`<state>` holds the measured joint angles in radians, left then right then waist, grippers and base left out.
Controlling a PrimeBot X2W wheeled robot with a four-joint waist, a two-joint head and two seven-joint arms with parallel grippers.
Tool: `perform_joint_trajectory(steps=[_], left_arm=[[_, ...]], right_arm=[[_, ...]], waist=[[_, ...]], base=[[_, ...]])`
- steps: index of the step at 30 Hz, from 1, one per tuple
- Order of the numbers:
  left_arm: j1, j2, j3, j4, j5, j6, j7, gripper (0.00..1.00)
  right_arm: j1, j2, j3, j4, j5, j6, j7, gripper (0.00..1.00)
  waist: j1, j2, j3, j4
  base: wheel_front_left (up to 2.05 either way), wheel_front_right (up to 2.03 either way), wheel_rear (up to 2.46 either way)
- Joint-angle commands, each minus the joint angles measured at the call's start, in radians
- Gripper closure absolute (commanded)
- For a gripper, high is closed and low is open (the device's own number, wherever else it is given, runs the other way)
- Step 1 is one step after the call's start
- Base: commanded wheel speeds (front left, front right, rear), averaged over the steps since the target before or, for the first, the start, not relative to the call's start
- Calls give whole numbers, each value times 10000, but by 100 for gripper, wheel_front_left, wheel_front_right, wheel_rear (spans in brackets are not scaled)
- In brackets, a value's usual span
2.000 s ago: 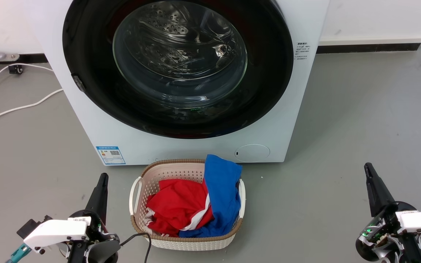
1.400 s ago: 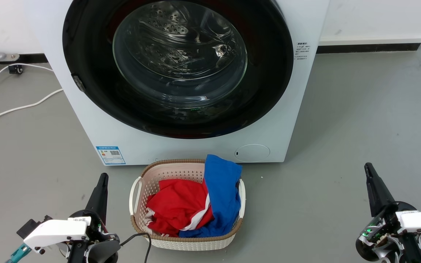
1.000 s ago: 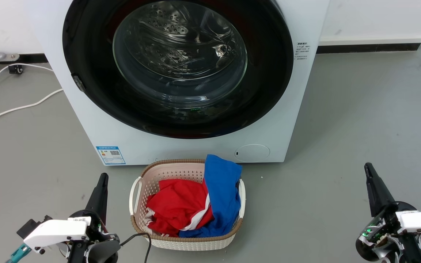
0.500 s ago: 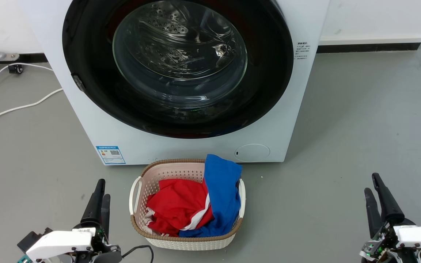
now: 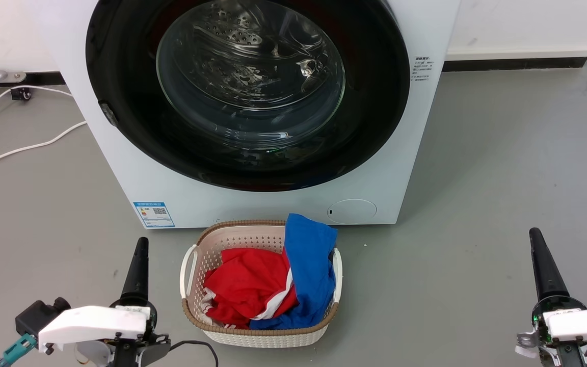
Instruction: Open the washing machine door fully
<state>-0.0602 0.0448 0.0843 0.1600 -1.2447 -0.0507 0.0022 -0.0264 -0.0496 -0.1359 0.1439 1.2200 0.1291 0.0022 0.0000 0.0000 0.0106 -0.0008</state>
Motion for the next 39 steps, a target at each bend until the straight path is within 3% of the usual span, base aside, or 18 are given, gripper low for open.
perform_joint_trajectory(steps=[1, 12, 21, 39], left_arm=[[-61, 34, -43, -290, 419, 94, -105, 0], [103, 40, -487, -642, 3057, 540, -524, 0], [216, 134, -859, -682, 4703, 797, -829, 0], [339, 389, -1625, -902, 6793, 1149, -1348, 0]], right_arm=[[-60, -32, 21, -315, -463, 15, -101, 0], [259, -30, 270, -890, -3226, 16, -521, 0], [491, -28, 381, -1147, -4836, 18, -831, 0], [848, -25, 465, -1580, -7251, 20, -1346, 0]], waist=[[0, 0, 3, 2], [0, 0, 6, 20], [0, 0, 0, 24], [0, 0, 13, 35]], base=[[0, 0, 0], [0, 0, 0], [0, 0, 0], [0, 0, 0]])
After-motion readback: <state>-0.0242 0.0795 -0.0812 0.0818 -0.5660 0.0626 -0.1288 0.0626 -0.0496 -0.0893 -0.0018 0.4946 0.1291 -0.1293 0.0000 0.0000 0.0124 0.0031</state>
